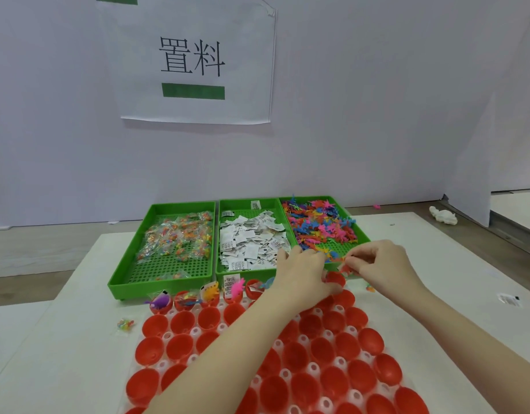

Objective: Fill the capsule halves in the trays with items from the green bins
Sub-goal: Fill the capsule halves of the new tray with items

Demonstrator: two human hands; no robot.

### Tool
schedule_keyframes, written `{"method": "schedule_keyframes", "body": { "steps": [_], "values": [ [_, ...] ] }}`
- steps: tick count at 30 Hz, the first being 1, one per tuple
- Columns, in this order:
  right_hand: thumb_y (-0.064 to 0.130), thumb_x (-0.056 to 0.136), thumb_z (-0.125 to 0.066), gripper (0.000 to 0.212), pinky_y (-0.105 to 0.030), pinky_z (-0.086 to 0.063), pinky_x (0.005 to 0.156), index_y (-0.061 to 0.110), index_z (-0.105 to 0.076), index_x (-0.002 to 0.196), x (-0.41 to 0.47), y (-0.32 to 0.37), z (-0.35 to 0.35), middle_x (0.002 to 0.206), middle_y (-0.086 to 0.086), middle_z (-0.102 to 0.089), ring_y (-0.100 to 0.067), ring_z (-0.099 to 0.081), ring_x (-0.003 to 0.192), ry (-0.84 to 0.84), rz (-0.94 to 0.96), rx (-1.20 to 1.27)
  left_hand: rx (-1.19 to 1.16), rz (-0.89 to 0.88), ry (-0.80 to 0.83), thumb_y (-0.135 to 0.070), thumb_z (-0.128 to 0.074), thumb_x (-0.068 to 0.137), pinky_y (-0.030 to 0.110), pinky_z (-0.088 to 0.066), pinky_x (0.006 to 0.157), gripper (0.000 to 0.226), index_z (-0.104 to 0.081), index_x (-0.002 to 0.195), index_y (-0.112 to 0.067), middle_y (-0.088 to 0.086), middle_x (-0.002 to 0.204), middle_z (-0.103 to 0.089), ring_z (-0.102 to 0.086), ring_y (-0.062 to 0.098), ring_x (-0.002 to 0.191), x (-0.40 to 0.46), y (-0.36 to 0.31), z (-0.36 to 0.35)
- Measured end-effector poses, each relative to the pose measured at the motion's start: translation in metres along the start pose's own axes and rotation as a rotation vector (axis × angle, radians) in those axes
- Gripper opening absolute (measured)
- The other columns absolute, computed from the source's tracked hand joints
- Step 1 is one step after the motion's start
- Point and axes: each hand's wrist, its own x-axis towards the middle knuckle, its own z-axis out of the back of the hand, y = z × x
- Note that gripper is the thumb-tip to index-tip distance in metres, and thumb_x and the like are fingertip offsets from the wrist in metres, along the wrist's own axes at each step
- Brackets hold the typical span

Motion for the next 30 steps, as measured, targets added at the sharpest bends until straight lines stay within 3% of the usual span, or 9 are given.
{"method": "schedule_keyframes", "body": {
  "steps": [2,6,9,16,23,27,30],
  "values": [
    [0.009,0.081,-0.064,0.016,-0.018,-0.046,0.055,0.015,-0.073,0.069,0.0007,-0.0012,-0.0029,0.066,0.002,-0.069,-0.013,-0.066,0.07,0.032,0.015,-0.048,0.018,-0.017,0.018,-0.051,-0.054,0.086,0.041,-0.023,0.093,0.047,-0.056,0.118,-0.017,0.003,0.113,-0.057,-0.039,0.023,0.114,0.0015,-0.0008,-0.0019],
    [0.013,0.083,-0.066,0.009,-0.026,-0.047,0.071,0.011,-0.073,0.078,-0.0003,-0.0028,-0.008,0.066,0.004,-0.062,-0.014,-0.06,0.07,0.051,0.051,-0.129,0.012,-0.039,0.043,-0.048,-0.056,0.086,0.04,-0.021,0.089,0.043,-0.058,0.115,-0.018,0.002,0.102,-0.06,-0.038,0.023,0.112,0.004,-0.0015,-0.0024],
    [0.015,0.083,-0.066,0.006,-0.029,-0.048,0.073,0.011,-0.071,0.081,-0.0003,-0.0018,-0.0068,0.075,0.0,-0.067,-0.016,-0.06,0.074,0.074,0.095,-0.193,0.0,-0.046,0.031,-0.047,-0.057,0.086,0.04,-0.02,0.086,0.038,-0.062,0.109,-0.017,-0.002,0.091,-0.053,-0.039,0.023,0.109,0.0045,-0.0016,-0.0012],
    [0.022,0.085,-0.065,0.01,-0.029,-0.047,0.073,0.012,-0.068,0.083,0.0027,-0.004,-0.0037,0.081,0.001,-0.067,-0.016,-0.06,0.079,0.095,0.176,-0.321,-0.013,-0.047,-0.005,-0.048,-0.06,0.083,0.039,-0.02,0.087,0.041,-0.062,0.111,-0.017,-0.005,0.087,-0.047,-0.04,0.022,0.106,0.0054,-0.0019,-0.003],
    [0.013,0.091,-0.054,0.015,-0.026,-0.038,0.075,0.009,-0.067,0.097,0.0068,-0.0037,-0.005,0.08,0.005,-0.042,-0.017,-0.048,0.085,0.388,0.332,-0.476,-0.014,-0.053,-0.039,-0.044,-0.063,0.082,0.035,-0.013,0.077,0.041,-0.058,0.109,-0.015,-0.004,0.088,-0.046,-0.041,0.022,0.107,0.0068,-0.0014,-0.0052],
    [0.006,0.092,-0.052,0.027,-0.029,-0.04,0.087,0.012,-0.066,0.114,0.008,-0.0026,-0.0014,0.105,-0.009,-0.056,-0.021,-0.052,0.101,0.5,0.286,-0.43,-0.007,-0.061,-0.045,-0.045,-0.063,0.082,0.034,-0.013,0.077,0.04,-0.059,0.106,-0.014,-0.002,0.087,-0.048,-0.041,0.022,0.105,0.0071,-0.0017,-0.0053],
    [-0.002,0.084,-0.06,0.023,-0.028,-0.046,0.086,0.008,-0.069,0.103,0.0073,-0.002,0.0004,0.097,-0.009,-0.069,-0.017,-0.063,0.091,0.378,0.221,-0.265,0.001,-0.055,-0.046,-0.046,-0.063,0.082,0.036,-0.017,0.081,0.046,-0.057,0.115,-0.016,0.001,0.098,-0.057,-0.04,0.022,0.108,0.0077,-0.0021,-0.0057]
  ]
}}
